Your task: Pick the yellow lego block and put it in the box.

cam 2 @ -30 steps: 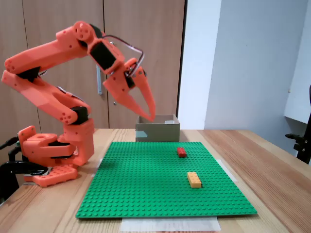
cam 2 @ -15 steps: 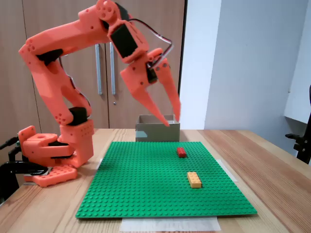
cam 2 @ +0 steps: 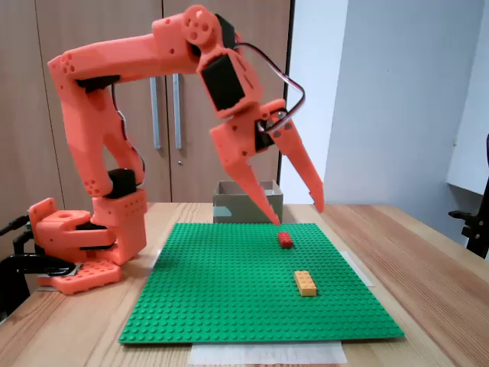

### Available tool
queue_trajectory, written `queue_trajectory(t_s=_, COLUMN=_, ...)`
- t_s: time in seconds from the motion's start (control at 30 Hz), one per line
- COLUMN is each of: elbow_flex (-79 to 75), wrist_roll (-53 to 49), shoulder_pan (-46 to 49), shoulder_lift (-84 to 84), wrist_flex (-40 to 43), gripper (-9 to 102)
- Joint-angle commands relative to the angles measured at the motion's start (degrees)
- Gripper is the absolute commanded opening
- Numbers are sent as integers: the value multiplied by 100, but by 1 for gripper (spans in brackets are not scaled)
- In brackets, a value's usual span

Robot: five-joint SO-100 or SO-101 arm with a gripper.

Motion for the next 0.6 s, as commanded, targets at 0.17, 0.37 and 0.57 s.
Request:
queue_trajectory(t_s=0.17, elbow_flex=-817, wrist_roll=-105, shoulder_pan=-211, shoulder_lift=-281, wrist_flex=281, gripper=24)
queue_trajectory(t_s=0.37, elbow_flex=-1028, wrist_roll=-123, shoulder_pan=-492, shoulder_lift=-738, wrist_flex=360, gripper=28)
queue_trajectory(t_s=0.57, elbow_flex=-1028, wrist_roll=-62, shoulder_pan=-738, shoulder_lift=-1195, wrist_flex=334, gripper=29)
